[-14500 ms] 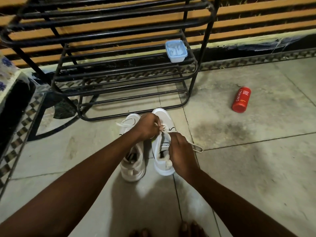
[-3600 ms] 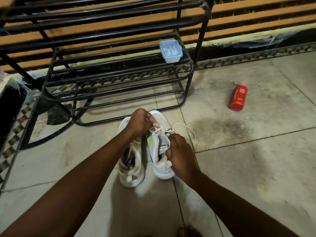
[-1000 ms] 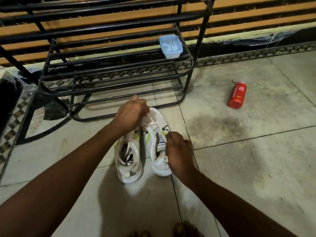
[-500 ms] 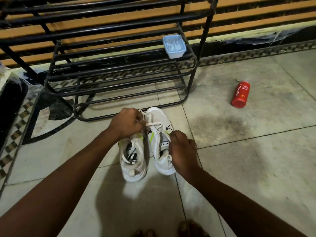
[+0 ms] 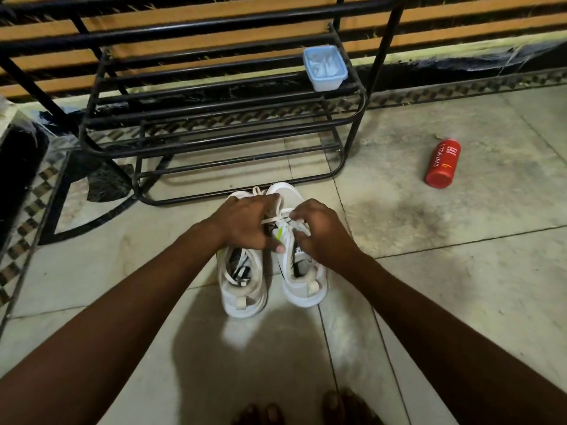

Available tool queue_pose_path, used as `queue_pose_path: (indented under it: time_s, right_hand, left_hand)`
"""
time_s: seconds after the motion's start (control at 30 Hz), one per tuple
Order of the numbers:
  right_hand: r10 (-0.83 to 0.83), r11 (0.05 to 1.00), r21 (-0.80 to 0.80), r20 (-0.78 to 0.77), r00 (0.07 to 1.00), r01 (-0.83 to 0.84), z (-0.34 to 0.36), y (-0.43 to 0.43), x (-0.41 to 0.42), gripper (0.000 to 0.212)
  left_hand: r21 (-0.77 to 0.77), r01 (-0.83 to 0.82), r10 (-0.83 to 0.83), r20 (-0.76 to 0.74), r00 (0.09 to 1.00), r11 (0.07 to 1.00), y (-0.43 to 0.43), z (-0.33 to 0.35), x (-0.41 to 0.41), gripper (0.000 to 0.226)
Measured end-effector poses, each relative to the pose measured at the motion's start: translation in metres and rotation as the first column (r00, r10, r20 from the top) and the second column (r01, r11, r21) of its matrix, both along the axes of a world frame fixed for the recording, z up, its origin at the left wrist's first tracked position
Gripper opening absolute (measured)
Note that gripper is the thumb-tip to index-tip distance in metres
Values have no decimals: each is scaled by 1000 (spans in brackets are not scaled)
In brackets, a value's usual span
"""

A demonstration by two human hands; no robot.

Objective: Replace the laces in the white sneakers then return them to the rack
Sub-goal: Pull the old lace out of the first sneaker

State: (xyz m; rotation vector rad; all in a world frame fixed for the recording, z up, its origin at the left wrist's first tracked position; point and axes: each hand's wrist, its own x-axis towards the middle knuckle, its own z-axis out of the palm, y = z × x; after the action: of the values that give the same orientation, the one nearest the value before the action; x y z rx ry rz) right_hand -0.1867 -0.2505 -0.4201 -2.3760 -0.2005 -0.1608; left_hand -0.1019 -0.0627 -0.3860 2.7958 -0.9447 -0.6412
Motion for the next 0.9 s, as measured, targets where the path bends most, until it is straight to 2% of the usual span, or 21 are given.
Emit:
queue_pose_path:
  time_s: [0.1,0.23,0.3,0.4,0.47,0.6,0.67,0.7,0.77,0.83,0.9]
  right_hand:
    - [39,998,-35,-128,991,-44,12,2,28,36]
    - [-42,986,-165,-273,961,-4,7,0,54,16]
    - [-55,982,-191,-309,949,-5,3,2,59,13]
    - [-43,977,-210,-319,947,-27,1,6,60,11]
    - [-17,979,-199,-279,960,-40,0,6,59,14]
    - [48,978,-194,-168,985,-81,-6,7,55,12]
    - [53,990,-127,-102,993,-66,-11,8,50,12]
    - [32,997,-63,-79,996,-37,-12,10,45,15]
    - [-67,991,110,-59,996,73,-13,10,38,7]
    - [-205,949,232,-60,977,213,-16,9,37,3]
    - [-396,841,314,-197,897,441,-19,5,46,9]
  left_hand:
    - [-26,20,-19,34,999,999,-1,-2,0,102]
    - [-50,18,-16,42,999,999,-2,-3,-1,98]
    - [-28,23,-21,76,997,999,-5,-5,-2,109]
    - [71,37,-45,114,993,997,-10,-8,-4,135]
    - [131,44,-61,128,990,990,-12,-10,-3,136]
    - [167,56,-81,146,986,984,-18,-12,-2,124]
    - [203,66,-97,150,984,977,-21,-12,-2,126]
    - [222,67,-102,153,983,973,-22,-12,-3,128]
    - [263,68,-116,171,978,962,-27,-13,-4,130]
    - [286,61,-119,189,975,956,-29,-13,-6,129]
    - [291,56,-116,196,974,955,-30,-15,-7,129]
